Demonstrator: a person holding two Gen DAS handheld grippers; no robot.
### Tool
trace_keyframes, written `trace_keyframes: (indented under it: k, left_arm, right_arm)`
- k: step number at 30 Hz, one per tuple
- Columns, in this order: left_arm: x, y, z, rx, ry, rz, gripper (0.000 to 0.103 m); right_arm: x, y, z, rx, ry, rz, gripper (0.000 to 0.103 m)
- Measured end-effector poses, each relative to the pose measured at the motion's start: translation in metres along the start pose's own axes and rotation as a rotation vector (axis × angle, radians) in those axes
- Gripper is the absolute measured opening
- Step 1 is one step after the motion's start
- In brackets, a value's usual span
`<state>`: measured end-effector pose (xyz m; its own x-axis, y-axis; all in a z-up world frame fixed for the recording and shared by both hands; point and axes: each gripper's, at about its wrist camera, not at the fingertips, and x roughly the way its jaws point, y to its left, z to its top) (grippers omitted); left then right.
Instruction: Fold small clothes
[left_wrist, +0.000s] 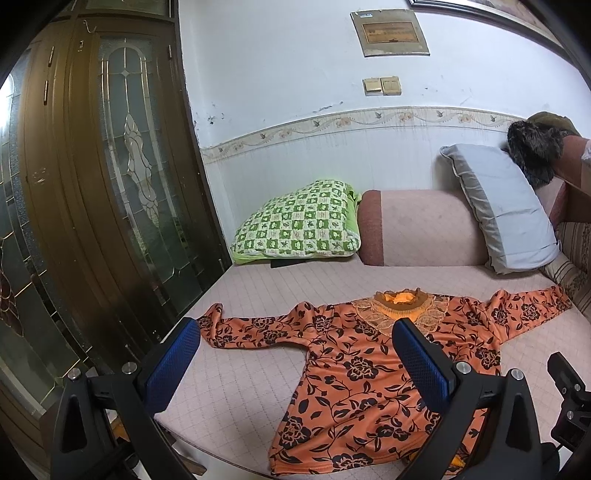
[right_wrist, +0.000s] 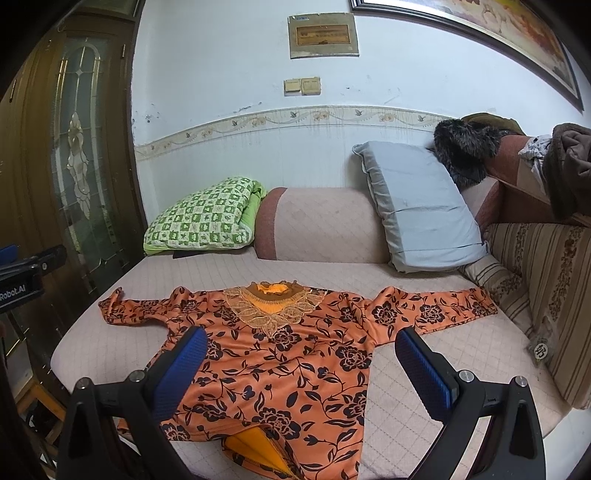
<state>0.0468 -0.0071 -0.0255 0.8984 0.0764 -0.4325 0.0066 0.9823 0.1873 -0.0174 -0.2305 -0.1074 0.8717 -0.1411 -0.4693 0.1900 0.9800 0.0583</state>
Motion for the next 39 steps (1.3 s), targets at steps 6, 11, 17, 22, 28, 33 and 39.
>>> trace_keyframes:
  k: [6, 11, 17, 22, 28, 33, 39]
  left_arm:
    - [0.007, -0.001, -0.001, 0.005, 0.012, 0.001, 0.103]
    - [0.014, -0.002, -0.002, 0.004, 0.022, 0.002, 0.103]
    - [0.024, -0.005, -0.003, 0.01, 0.035, 0.002, 0.103]
    - [0.036, -0.011, -0.002, 0.018, 0.049, 0.001, 0.103]
    - [0.067, -0.026, -0.006, 0.027, 0.094, -0.022, 0.103]
    - [0.135, -0.057, -0.025, 0.013, 0.269, -0.127, 0.103]
    - [0.212, -0.12, -0.052, -0.023, 0.369, -0.219, 0.103]
  right_arm:
    - [0.007, -0.001, -0.001, 0.001, 0.011, 0.001, 0.103]
    - [0.015, -0.001, -0.003, 0.002, 0.024, 0.001, 0.103]
    - [0.024, -0.003, -0.005, 0.01, 0.04, 0.001, 0.103]
    - [0.035, -0.007, -0.006, 0.018, 0.053, -0.005, 0.103]
    - [0.058, -0.026, -0.008, 0.056, 0.087, -0.02, 0.103]
    - [0.087, -0.074, -0.012, 0.138, 0.122, -0.067, 0.103]
    - [0.141, -0.203, -0.032, 0.334, 0.182, -0.178, 0.102]
